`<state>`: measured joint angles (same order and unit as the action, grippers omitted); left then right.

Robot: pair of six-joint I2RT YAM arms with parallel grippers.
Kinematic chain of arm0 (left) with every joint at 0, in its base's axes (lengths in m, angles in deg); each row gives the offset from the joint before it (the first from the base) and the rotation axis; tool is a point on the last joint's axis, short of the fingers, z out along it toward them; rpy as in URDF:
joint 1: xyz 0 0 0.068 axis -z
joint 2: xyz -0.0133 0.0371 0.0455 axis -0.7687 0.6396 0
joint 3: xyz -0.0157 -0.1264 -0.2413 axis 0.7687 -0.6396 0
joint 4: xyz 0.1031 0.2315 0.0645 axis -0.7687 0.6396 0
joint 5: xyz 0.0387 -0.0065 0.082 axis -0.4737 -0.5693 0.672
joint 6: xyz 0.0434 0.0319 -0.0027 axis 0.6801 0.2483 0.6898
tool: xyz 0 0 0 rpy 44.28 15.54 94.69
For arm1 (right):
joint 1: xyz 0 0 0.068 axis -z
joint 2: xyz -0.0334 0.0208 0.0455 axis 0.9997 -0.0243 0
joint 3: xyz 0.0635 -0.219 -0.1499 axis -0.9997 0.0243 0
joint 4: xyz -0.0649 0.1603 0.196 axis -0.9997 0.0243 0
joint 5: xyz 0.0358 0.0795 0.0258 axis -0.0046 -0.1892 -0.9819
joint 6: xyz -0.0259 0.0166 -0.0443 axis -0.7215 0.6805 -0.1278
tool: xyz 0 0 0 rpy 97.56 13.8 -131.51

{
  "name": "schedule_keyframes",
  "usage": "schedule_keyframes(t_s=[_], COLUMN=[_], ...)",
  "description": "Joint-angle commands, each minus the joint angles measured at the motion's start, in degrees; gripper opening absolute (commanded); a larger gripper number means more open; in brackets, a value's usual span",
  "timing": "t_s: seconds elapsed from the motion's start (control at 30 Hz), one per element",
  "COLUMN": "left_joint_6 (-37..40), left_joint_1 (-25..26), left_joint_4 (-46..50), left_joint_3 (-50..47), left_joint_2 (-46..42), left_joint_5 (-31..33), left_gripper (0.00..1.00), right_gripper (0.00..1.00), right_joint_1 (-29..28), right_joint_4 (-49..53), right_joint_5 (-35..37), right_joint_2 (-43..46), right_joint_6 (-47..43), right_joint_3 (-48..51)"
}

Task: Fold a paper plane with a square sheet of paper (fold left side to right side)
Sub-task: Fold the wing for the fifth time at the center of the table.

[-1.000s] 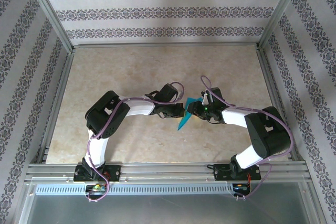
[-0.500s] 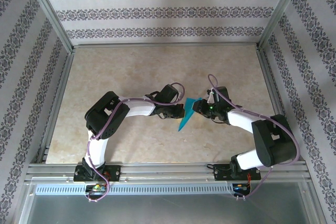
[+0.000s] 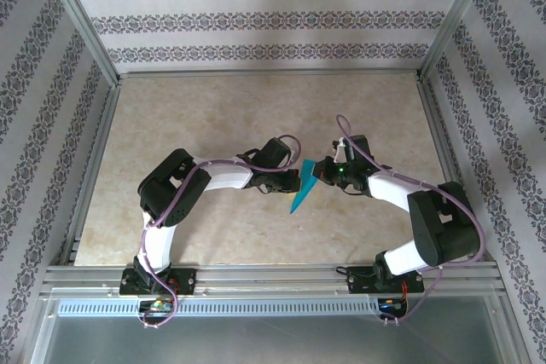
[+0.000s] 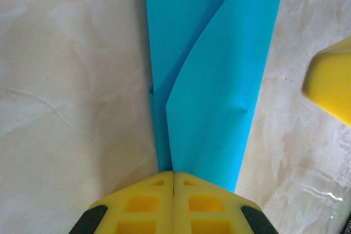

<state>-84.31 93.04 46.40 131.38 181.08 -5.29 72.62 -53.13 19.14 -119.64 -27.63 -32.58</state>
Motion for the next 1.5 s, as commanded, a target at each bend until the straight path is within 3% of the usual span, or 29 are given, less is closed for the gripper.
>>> schedule_keyframes(t_s=[0.0,1.33,1.47], left_joint_6=[1.1,0.2,0.6], left_joint_1=[1.0,1.0,0.9], left_joint_4=[4.6,4.0,4.5], left_joint_3=[-0.3,-1.2,-0.6], left_joint_2=[-0.8,-1.5,-3.8], left_joint_5=[1.6,1.3,1.5], left_gripper=[0.0,0.0,0.07], right_gripper=[0.01,0.0,0.0], right_joint_1=[-1.0,-1.0,-1.1], right_joint_4=[-0.4,-0.1,-0.1], right_joint_5=[-0.1,2.5,2.6], right_joint_2=[-2.0,-9.1,-9.5], right_joint_6=[-0.3,-2.9,-3.4], right_joint_3=[-1.8,2.0,3.1])
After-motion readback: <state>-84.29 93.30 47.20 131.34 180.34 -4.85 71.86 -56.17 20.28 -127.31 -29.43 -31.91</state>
